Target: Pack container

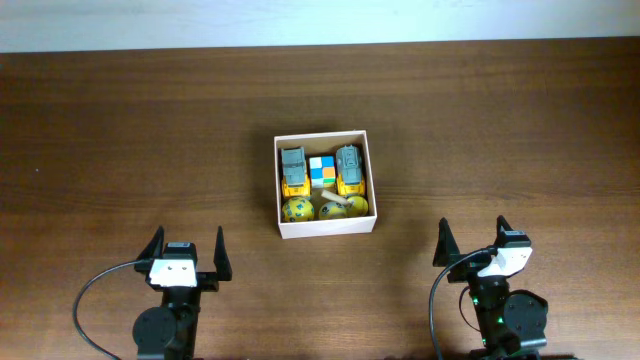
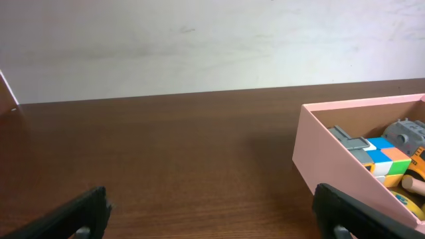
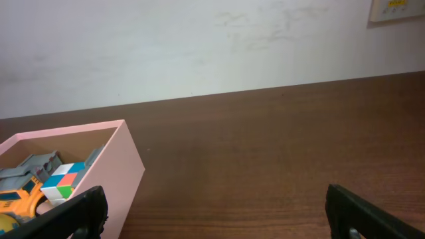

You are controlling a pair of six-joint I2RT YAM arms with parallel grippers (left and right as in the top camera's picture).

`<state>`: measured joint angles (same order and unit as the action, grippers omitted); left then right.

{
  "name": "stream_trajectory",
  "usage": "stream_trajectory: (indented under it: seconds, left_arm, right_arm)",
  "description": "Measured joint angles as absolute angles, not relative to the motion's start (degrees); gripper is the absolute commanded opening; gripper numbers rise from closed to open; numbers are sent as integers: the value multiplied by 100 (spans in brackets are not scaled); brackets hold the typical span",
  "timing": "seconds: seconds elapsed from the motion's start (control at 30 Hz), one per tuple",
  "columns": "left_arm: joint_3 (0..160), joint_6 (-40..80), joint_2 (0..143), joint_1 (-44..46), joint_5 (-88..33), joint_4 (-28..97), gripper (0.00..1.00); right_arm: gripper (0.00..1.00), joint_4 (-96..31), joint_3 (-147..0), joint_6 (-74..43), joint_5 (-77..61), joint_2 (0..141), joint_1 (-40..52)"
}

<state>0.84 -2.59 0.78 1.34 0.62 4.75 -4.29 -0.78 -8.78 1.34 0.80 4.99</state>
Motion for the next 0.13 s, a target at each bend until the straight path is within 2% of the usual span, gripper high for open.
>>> stream_trajectory:
  seconds: [0.13]
  left_arm:
    - [84, -261, 80, 134, 62, 475, 99]
  right_arm:
    - [99, -429, -78, -878, 134, 80, 499]
